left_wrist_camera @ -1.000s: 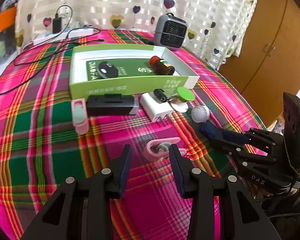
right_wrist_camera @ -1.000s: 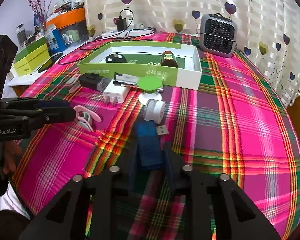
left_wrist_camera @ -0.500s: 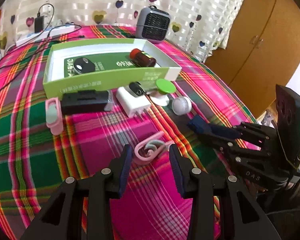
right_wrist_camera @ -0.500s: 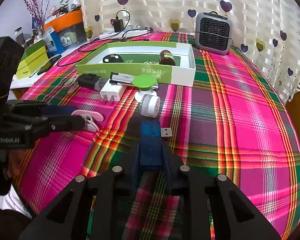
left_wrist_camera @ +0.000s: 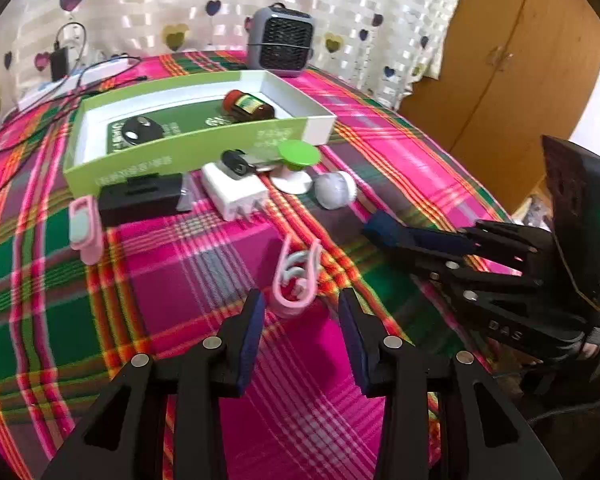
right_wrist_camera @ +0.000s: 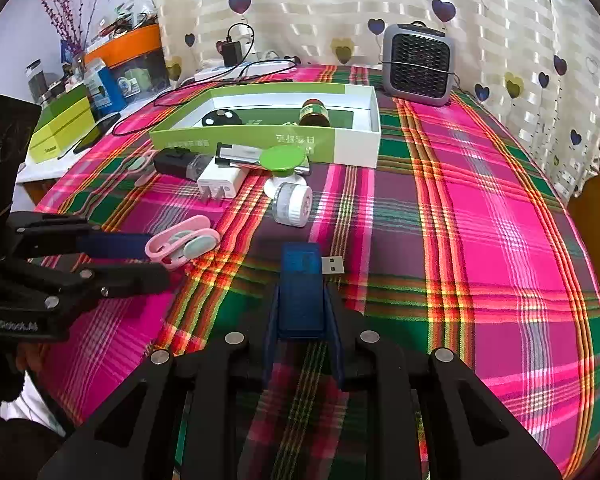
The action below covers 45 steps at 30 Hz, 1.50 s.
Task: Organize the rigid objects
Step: 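Grasp the pink earphone hook with the left tool while the right tool holds the USB stick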
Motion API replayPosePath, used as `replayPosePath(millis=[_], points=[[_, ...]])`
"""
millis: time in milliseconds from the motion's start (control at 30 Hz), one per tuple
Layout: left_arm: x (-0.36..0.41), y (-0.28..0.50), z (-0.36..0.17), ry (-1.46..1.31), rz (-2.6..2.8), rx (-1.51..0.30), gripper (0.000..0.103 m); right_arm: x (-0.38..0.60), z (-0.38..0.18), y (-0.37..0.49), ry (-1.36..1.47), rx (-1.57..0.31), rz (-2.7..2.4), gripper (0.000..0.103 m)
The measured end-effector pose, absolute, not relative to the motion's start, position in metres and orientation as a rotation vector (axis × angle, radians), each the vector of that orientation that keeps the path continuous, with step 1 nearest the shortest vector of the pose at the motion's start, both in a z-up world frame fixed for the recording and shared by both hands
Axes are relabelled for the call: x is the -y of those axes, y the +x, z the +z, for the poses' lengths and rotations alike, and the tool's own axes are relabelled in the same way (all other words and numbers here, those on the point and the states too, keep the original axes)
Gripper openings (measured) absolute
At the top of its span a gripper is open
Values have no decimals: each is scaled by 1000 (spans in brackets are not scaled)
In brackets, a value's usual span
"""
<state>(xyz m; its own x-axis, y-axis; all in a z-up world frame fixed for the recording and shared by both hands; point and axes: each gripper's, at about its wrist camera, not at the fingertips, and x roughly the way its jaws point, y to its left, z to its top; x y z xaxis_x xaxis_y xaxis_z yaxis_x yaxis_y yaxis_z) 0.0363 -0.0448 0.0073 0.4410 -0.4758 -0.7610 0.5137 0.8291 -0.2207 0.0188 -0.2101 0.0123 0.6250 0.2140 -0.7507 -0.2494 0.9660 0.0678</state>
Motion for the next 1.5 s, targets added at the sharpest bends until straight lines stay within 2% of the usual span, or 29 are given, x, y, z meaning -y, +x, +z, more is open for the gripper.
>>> replayPosePath(millis=[667, 1000, 1500], points=[[67, 52, 8, 134, -555, -935, 37, 212, 12, 21, -52, -841, 252, 23], [66, 52, 8, 134, -528, -935, 22, 212, 12, 22, -48, -838, 254, 23], [64, 49, 10, 118, -531, -930, 22, 212, 13, 21, -42, -836, 258, 23]])
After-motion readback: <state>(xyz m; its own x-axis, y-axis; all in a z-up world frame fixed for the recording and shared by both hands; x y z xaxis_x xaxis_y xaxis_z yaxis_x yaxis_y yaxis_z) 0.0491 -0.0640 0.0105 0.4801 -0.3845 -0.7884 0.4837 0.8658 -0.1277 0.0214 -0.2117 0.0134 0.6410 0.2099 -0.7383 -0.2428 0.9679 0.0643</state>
